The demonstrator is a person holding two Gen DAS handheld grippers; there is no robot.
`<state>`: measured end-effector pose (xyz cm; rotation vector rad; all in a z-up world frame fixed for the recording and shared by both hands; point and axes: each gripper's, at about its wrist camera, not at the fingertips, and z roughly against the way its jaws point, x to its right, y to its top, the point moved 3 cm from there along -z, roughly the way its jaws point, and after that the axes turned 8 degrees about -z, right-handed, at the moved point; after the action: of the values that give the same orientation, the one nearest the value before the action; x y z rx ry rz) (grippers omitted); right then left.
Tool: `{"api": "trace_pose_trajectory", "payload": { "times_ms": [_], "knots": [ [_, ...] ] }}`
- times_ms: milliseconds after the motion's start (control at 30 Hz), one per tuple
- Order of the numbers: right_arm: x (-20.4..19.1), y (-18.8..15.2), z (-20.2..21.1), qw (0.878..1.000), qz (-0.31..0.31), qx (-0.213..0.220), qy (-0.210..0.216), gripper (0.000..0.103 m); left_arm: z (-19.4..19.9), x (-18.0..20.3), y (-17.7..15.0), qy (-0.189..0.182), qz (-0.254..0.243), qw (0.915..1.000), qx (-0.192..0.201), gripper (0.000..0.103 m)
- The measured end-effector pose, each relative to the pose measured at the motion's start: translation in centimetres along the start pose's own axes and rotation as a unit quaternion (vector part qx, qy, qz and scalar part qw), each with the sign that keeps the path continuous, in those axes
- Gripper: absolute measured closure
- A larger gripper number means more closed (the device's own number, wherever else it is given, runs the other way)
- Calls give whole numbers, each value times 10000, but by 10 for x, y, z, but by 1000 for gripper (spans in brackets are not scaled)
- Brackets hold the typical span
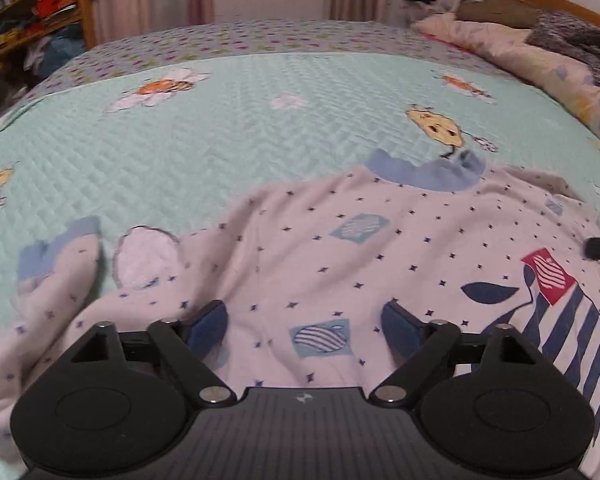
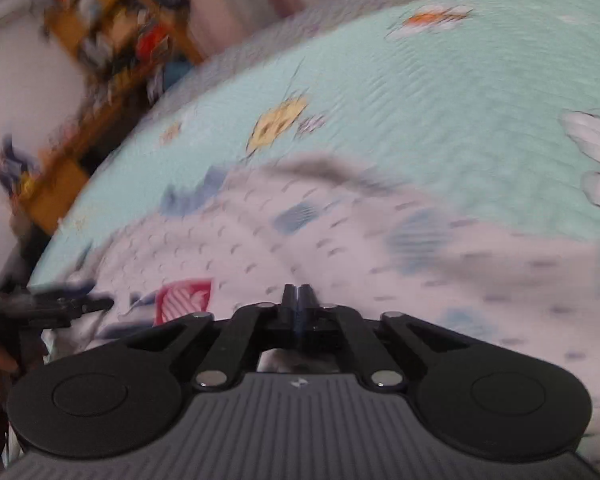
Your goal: Fold clothes
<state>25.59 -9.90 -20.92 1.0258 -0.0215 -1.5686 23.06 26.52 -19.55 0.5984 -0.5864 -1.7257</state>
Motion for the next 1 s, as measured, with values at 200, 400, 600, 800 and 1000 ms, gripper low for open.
{"api": "trace_pose_trajectory", "payload": {
  "times_ms": [200,400,600,800,1000],
  "knots": [
    [-18,-7,24,9988,219,332,286,90,27,26,3,69,-262,9995,145,18],
    [-53,1,-14,9942,920,-149,531,81,12,48,-17,103,-391,9992,34,11],
    [7,67,-58,9998,82,153,32,103,8,47,-21,178,-292,9994,51,5],
    [7,77,-38,9976,-251,570,316,91,5,45,-20,158,-266,9995,42,0],
    [17,67,-24,9969,44,675,-390,100,5,47,-23,204,-283,9993,117,0]
  ]
}}
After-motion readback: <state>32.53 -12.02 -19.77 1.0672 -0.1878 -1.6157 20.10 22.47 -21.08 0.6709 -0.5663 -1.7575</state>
